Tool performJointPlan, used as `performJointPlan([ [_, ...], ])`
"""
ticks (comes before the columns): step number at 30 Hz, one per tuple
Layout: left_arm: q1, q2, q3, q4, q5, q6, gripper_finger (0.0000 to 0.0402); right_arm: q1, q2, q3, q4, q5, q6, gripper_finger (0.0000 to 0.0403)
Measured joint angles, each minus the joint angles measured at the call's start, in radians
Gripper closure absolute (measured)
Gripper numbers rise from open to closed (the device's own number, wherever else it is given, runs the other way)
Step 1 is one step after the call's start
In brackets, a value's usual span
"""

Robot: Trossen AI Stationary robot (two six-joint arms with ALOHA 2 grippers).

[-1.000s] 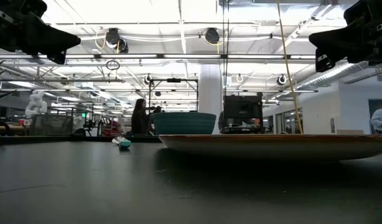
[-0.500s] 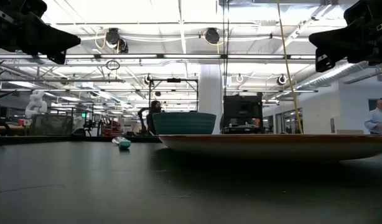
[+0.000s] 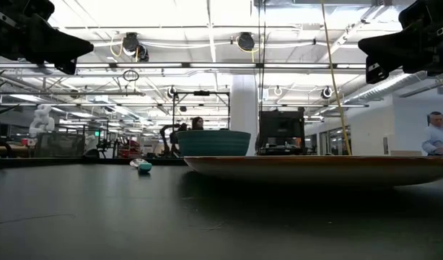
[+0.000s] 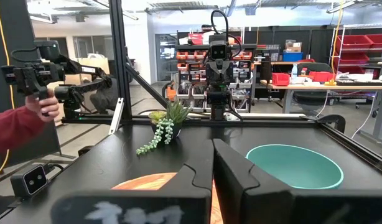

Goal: Pick and place plate/cup/fork/spoon on tray

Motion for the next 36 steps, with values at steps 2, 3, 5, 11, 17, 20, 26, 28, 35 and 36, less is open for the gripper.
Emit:
performJointPlan([
  [2,0.0,0.0,0.0,0.0,0.0,0.0,0.0362,0.0,0.0,0.0,0.0,0.0,0.0,0.0403],
  [3,0.0,0.0,0.0,0.001,0.0,0.0,0.0362,0.0,0.0,0.0,0.0,0.0,0.0,0.0403],
  [5,0.0,0.0,0.0,0.014,0.0,0.0,0.0362,0.0,0.0,0.0,0.0,0.0,0.0,0.0403],
  [11,0.0,0.0,0.0,0.094,0.0,-0.005,0.0362,0.0,0.0,0.0,0.0,0.0,0.0,0.0403],
  [17,0.0,0.0,0.0,0.17,-0.001,0.017,0.0362,0.0,0.0,0.0,0.0,0.0,0.0,0.0403],
  [20,0.0,0.0,0.0,0.181,-0.001,0.036,0.0362,0.0,0.0,0.0,0.0,0.0,0.0,0.0403],
  [26,0.0,0.0,0.0,0.208,-0.105,0.073,0.0362,0.0,0.0,0.0,0.001,0.0,0.0,0.0403],
  [28,0.0,0.0,0.0,0.199,-0.177,0.071,0.0362,0.0,0.0,0.0,0.013,0.0,0.0,0.0403],
  [35,0.006,0.0,0.0,0.176,-0.274,-0.005,0.0366,0.0,0.0,0.0,0.012,0.0,0.0,0.0403],
  [36,0.011,0.0,0.0,0.185,-0.276,-0.015,0.0372,0.0,0.0,0.0,0.011,0.0,0.0,0.0403],
])
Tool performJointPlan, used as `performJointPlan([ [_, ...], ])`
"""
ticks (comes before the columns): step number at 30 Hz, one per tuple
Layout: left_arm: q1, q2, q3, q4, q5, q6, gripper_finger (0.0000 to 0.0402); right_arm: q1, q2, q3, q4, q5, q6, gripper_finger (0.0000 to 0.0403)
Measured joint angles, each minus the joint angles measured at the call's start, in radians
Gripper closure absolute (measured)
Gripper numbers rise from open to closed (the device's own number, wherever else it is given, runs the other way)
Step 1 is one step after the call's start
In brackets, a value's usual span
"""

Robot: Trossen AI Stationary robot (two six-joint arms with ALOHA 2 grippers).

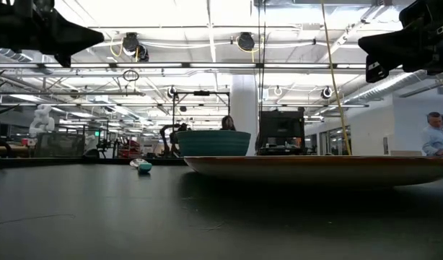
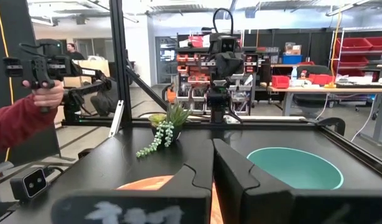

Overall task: Pick and place plate/cup/fork/spoon on tray
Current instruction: Put the green bowl on top of the orange plate

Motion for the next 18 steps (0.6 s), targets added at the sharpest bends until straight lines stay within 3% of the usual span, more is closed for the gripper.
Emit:
performJointPlan([
  [3,0.026,0.007,0.0,0.038,-0.007,-0.02,0.0395,0.0,0.0,0.0,-0.005,0.0,0.0,0.0403],
  [8,0.087,0.062,0.021,0.059,-0.008,-0.044,0.0399,0.0,0.0,0.0,-0.004,0.0,-0.069,0.0403],
  [18,0.247,0.316,0.155,0.068,0.079,-0.049,0.04,0.0,0.0,0.0,-0.004,0.0,-0.133,0.0403],
])
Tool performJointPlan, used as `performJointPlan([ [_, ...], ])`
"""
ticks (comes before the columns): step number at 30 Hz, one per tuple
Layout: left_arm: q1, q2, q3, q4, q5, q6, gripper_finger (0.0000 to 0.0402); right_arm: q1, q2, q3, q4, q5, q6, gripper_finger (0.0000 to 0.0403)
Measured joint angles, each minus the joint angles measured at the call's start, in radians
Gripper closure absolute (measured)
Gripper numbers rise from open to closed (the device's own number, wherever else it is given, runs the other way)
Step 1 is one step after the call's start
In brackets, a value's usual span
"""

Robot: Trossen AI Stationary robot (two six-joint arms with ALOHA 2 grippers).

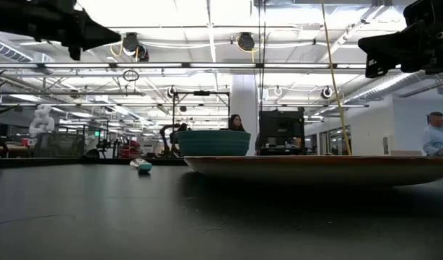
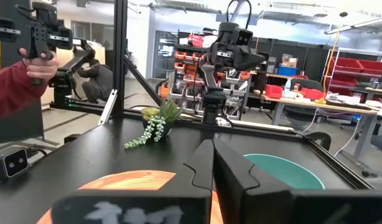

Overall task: Pick and place plate/cup/fork/spoon on tray
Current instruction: Put the green bowl on top of the orange plate

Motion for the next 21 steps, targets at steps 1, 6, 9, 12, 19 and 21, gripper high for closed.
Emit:
performJointPlan([
  [1,0.014,0.025,0.009,0.005,0.014,-0.006,0.04,0.0,0.0,0.0,0.0,0.0,-0.002,0.0403],
  [6,0.089,0.124,0.026,0.023,0.065,-0.053,0.0401,0.0,0.0,0.0,-0.001,0.0,-0.002,0.0403],
  [9,0.133,0.177,0.026,0.038,0.107,-0.099,0.0401,0.0,0.0,0.0,-0.007,0.0,-0.002,0.0403],
  [12,0.192,0.247,0.04,0.042,0.186,-0.166,0.0401,0.0,0.0,0.0,-0.007,0.0,-0.004,0.0403],
  [19,0.315,0.463,0.178,0.041,0.357,-0.182,0.0401,0.0,0.0,0.0,-0.007,0.0,-0.05,0.0403],
  [21,0.339,0.531,0.226,0.04,0.413,-0.158,0.0401,0.0,0.0,0.0,-0.007,0.0,-0.051,0.0403],
])
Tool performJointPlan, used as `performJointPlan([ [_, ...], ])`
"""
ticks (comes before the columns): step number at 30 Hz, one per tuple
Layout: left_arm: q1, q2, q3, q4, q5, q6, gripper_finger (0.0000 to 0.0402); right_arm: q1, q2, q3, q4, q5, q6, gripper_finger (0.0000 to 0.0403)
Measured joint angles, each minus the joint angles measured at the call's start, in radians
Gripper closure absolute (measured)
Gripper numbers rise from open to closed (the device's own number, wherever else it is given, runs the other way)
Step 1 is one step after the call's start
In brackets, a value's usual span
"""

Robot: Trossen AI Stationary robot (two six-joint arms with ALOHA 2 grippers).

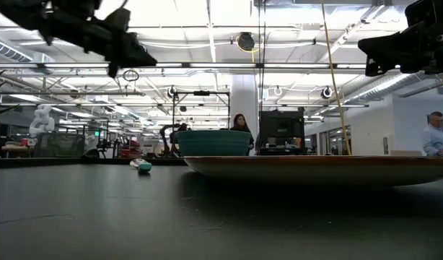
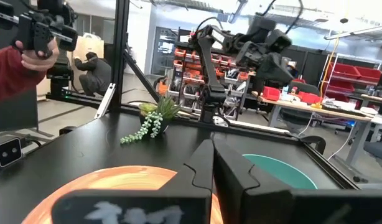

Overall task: Pick and place plate/cup/fork/spoon on tray
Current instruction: Put the green bowl on top of the orange plate

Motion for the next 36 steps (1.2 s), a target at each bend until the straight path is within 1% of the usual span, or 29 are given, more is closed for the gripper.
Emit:
performJointPlan([
  [2,0.019,0.062,0.047,-0.001,0.035,0.023,0.0401,0.0,0.0,0.0,0.0,0.0,0.0,0.0403],
  [5,0.038,0.142,0.103,0.004,0.06,0.044,0.0401,0.0,0.0,0.0,0.0,0.0,-0.011,0.0403],
  [11,0.043,0.265,0.143,0.044,0.121,0.06,0.0401,0.0,0.0,0.0,0.0,0.001,-0.027,0.0403],
  [14,0.043,0.318,0.169,0.026,0.153,0.047,0.0401,0.0,0.0,0.0,0.0,0.001,-0.027,0.0403],
  [17,0.043,0.376,0.235,-0.051,0.176,0.039,0.0401,0.0,0.0,0.0,0.0,0.001,-0.027,0.0403],
  [22,0.041,0.468,0.367,-0.174,0.178,0.069,0.0401,0.0,0.0,0.0,0.001,0.004,-0.027,0.0403],
  [25,0.041,0.511,0.454,-0.25,0.178,0.099,0.0401,0.0,0.0,0.0,0.001,0.004,-0.027,0.0403],
  [28,0.039,0.554,0.542,-0.371,0.178,0.144,0.0401,0.0,0.0,0.0,0.001,0.005,-0.027,0.0403],
  [36,0.004,0.693,0.765,-0.579,0.178,0.213,0.0401,0.0,0.0,0.0,-0.001,0.005,-0.026,0.0403],
])
